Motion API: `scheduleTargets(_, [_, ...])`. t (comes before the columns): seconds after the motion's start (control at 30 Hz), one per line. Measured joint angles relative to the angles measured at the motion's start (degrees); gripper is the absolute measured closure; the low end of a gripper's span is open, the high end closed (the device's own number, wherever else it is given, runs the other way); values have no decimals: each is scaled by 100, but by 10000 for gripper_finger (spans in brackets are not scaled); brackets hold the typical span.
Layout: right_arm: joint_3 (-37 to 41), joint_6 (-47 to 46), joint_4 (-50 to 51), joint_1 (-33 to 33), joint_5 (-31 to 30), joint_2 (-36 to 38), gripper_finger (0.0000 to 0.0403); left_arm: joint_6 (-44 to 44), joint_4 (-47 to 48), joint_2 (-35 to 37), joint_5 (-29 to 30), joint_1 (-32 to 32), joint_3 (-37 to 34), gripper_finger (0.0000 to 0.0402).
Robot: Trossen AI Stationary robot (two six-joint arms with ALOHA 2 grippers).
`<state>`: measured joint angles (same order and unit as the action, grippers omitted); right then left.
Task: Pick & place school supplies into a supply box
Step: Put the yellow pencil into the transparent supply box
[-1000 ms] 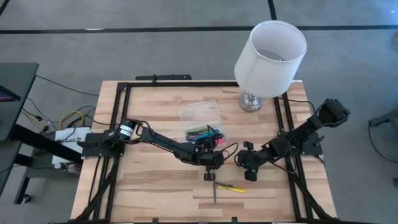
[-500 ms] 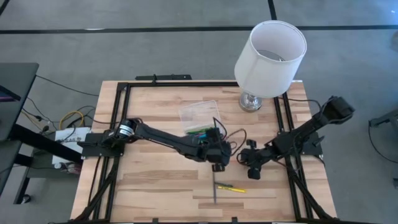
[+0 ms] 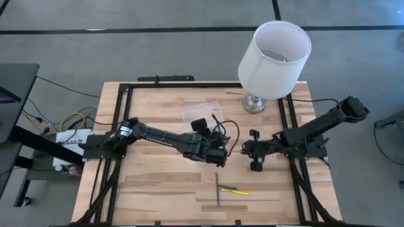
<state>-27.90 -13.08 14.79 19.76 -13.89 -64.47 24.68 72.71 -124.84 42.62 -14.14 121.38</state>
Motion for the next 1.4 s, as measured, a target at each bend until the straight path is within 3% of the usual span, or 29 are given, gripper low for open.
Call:
scheduleTargets(0.13, [-397, 711, 323, -652, 157, -142, 399, 667, 728, 133, 656, -192, -4, 278])
scheduleTargets(0.27, [-876, 1202, 579, -1357, 438, -472, 397, 1933, 1766, 309, 1426, -416, -6, 278])
scheduleTargets(0.33, [-1179, 1427, 715, -1635, 538, -735, 398, 2294, 1705, 457, 1727, -538, -145, 278])
scheduleTargets(0.53, [-2189, 1896, 1531, -2051, 941, -1653, 396, 3024, 1731, 711, 1727, -741, -633, 278])
scheduleTargets(0.87, [-3386, 1635, 2262, -2061, 966, -2682, 395, 3446, 1731, 726, 1495, -959, -1018, 278])
scheduleTargets(1.2, [-3654, 931, 2562, -2102, 953, -3258, 385, 3481, 1731, 724, 1505, -978, -1029, 278])
scheduleTargets(1.4, [-3657, 857, 2400, -2102, 973, -3210, 361, 3469, 1731, 724, 1514, -980, -1029, 278])
